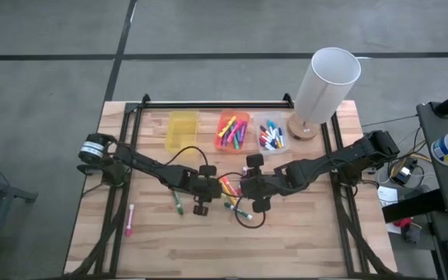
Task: Pick & Place Markers
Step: Put the yellow highlighter into the orange bin, then put the mustard yellow highlighter into the orange bin
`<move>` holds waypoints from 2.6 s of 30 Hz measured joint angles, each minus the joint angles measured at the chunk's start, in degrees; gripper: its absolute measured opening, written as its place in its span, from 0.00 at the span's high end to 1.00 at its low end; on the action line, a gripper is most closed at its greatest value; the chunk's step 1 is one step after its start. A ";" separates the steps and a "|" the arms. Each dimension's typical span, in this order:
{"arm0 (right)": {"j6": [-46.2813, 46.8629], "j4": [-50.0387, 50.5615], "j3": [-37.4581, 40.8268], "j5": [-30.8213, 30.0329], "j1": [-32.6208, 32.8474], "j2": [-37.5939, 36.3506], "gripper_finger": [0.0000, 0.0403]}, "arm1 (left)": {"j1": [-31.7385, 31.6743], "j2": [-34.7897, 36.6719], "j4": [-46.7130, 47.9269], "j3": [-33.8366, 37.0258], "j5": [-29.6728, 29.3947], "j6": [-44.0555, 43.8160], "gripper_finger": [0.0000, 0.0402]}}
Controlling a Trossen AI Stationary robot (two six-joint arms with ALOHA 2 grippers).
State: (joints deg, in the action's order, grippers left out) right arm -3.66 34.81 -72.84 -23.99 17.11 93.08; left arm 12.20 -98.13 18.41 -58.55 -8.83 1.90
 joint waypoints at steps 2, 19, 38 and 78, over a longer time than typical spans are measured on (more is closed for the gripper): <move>0.00 0.04 0.00 0.00 0.00 0.00 0.68 | -0.18 1.38 2.22 -0.96 -2.42 -0.08 0.87; 0.48 -0.26 -0.90 0.02 0.19 0.00 0.68 | -15.75 9.23 -5.67 -1.28 -20.62 -10.95 0.86; 0.26 -0.24 -0.90 0.16 0.19 0.00 0.68 | -33.00 1.94 -32.91 -1.13 2.29 -23.72 0.86; -1.24 0.38 -0.90 0.07 0.12 0.00 0.68 | -35.68 -3.18 -32.75 -3.06 10.51 -28.47 0.60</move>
State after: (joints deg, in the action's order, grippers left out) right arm -4.91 35.19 -73.73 -23.92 17.23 93.08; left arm -23.48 -101.31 -14.33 -61.60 1.68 -26.58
